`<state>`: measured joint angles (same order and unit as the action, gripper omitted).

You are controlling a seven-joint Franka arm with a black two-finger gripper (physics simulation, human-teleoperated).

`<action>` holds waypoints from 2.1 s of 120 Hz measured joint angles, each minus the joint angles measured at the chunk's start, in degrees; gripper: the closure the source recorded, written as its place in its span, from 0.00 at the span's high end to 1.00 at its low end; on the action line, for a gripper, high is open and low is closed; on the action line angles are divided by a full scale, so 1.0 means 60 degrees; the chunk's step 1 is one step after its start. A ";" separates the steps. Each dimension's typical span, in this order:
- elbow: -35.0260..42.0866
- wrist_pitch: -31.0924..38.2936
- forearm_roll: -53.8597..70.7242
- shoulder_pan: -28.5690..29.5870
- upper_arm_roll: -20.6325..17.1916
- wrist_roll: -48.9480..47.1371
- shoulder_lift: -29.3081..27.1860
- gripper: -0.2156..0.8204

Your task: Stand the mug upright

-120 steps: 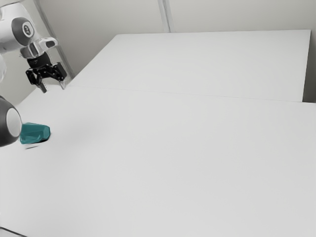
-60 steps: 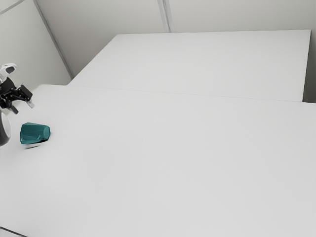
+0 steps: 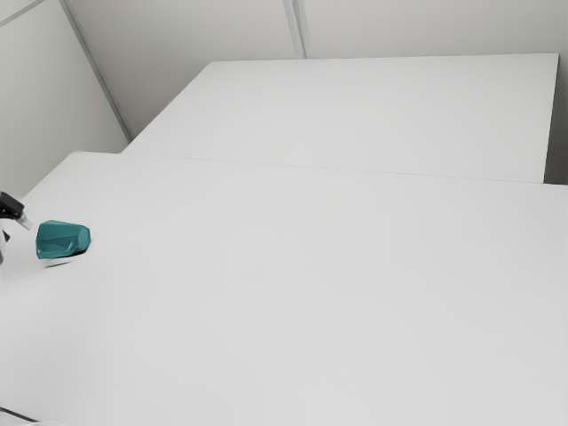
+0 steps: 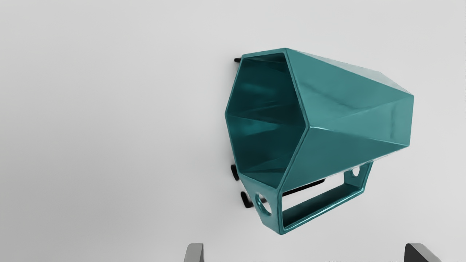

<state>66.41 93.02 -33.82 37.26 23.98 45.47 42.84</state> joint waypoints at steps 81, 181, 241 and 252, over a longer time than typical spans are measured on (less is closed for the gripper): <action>0.0189 0.0661 -0.1392 0.0114 0.0002 0.2419 0.0605 0.79; 0.0881 0.1336 -0.4030 0.0132 -0.0042 0.4577 0.0693 0.79; 0.1098 0.0398 -0.4357 0.0186 -0.0028 0.4635 0.0685 0.79; 0.1093 0.0250 -0.4424 0.0255 -0.0027 0.4627 0.0688 0.79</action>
<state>72.96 94.53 -60.36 38.79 23.81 73.23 46.97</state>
